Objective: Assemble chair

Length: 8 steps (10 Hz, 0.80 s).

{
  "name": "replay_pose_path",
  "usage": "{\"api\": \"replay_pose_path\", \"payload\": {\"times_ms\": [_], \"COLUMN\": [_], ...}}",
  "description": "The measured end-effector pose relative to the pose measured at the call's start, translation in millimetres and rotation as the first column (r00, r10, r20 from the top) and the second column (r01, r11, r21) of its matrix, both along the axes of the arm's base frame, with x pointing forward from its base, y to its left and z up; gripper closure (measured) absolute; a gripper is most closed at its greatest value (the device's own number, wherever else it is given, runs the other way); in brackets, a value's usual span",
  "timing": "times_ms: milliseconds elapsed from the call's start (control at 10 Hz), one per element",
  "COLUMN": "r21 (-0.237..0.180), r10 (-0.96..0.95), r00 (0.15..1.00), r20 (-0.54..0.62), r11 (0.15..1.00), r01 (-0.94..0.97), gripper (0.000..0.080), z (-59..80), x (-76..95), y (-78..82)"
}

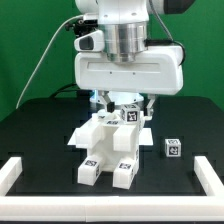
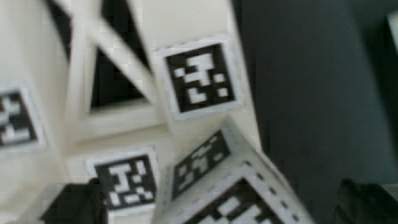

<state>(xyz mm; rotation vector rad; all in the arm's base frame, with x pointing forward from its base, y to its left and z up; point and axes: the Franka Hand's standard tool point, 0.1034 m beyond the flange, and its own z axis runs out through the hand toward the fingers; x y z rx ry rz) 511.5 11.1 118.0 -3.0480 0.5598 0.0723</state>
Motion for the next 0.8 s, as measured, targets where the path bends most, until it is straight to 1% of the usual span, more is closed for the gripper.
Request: {"api": "replay_pose_path", "payload": {"times_ms": [100, 200, 300, 400, 500, 600, 700, 800], "r21": [0.003, 0.006, -0.011, -0.025, -0.021, -0.021, -0.017, -0.016], "r10": [0.059, 0.185, 0.409, 0.470, 0.436, 0.428, 0.329, 0.222], "r00": [0.998, 0.983, 0.912, 0.880, 0.898, 0.902, 0.943, 0.974], "r20": [0.006, 0.010, 0.039, 0.062, 0.055, 0.055, 0.053, 0.049], "r11": [0.998, 0.983, 0.913, 0.883, 0.900, 0.904, 0.944, 0.975], "r01": [-0.059, -0.185, -0.408, -0.469, -0.436, -0.427, -0.328, -0.222], "gripper": [0.0151, 0.0150, 0.0150, 0.0150, 0.0150, 0.0239, 0.0434, 0.0434], "z": [1.6, 0.1, 0.5, -0.1, -0.7, -0.7, -0.9, -1.1], "x": [0.5, -0.1, 4.0, 6.4, 5.0, 5.0, 5.0, 4.9], "y": [-0.6, -1.6, -2.7, -2.0, -2.0, -2.2, -1.6, -1.2]}}
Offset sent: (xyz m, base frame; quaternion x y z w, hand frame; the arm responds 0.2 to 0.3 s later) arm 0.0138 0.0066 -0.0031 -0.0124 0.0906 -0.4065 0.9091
